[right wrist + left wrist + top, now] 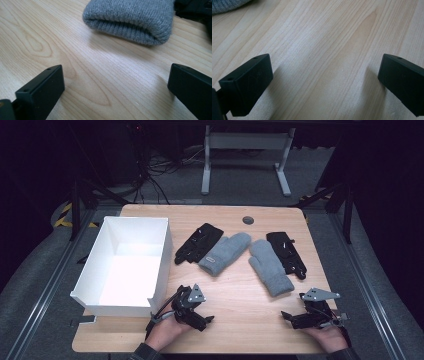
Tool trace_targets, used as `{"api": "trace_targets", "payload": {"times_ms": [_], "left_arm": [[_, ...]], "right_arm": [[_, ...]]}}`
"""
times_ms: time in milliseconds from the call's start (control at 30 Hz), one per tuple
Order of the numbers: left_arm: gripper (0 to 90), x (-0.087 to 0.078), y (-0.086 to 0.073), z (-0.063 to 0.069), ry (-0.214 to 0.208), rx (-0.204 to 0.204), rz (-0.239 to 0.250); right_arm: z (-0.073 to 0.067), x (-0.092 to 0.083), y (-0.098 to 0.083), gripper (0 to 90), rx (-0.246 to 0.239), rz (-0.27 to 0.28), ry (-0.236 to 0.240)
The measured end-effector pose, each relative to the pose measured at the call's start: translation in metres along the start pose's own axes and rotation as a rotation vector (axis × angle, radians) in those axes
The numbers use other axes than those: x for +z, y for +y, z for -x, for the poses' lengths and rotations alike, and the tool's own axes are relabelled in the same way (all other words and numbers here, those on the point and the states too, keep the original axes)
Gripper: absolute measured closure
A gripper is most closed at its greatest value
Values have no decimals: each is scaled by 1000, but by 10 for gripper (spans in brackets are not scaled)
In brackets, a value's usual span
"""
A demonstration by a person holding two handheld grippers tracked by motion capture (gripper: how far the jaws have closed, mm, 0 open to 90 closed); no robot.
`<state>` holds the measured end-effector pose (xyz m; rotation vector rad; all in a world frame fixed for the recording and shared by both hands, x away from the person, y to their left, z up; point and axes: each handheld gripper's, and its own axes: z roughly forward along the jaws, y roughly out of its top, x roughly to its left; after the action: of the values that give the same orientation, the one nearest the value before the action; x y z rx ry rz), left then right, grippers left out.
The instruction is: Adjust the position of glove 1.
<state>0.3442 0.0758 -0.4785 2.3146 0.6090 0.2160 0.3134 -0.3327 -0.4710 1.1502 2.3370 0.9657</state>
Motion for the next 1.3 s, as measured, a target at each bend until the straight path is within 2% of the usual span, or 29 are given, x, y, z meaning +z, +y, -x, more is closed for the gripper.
{"api": "trace_targets", "payload": {"times_ms": [233,467,767,1033,1300], "left_arm": [[1,-2,-3,0,-3,0,1],[1,-7,-8,-2,-7,6,1],[0,-7,-7,-2,-2,-2,-4],[0,-6,-7,-3,-1,-1,-2],[0,-6,-7,-3,-1,-2,-2]], "right_arm": [[-1,0,0,10,-1,-1,-8],[3,-2,7,28,24,-26,-32],[3,-9,28,54,20,21,-60],[6,-1,49,96,25,39,-44],[8,17,72,120,4,42,-38]]}}
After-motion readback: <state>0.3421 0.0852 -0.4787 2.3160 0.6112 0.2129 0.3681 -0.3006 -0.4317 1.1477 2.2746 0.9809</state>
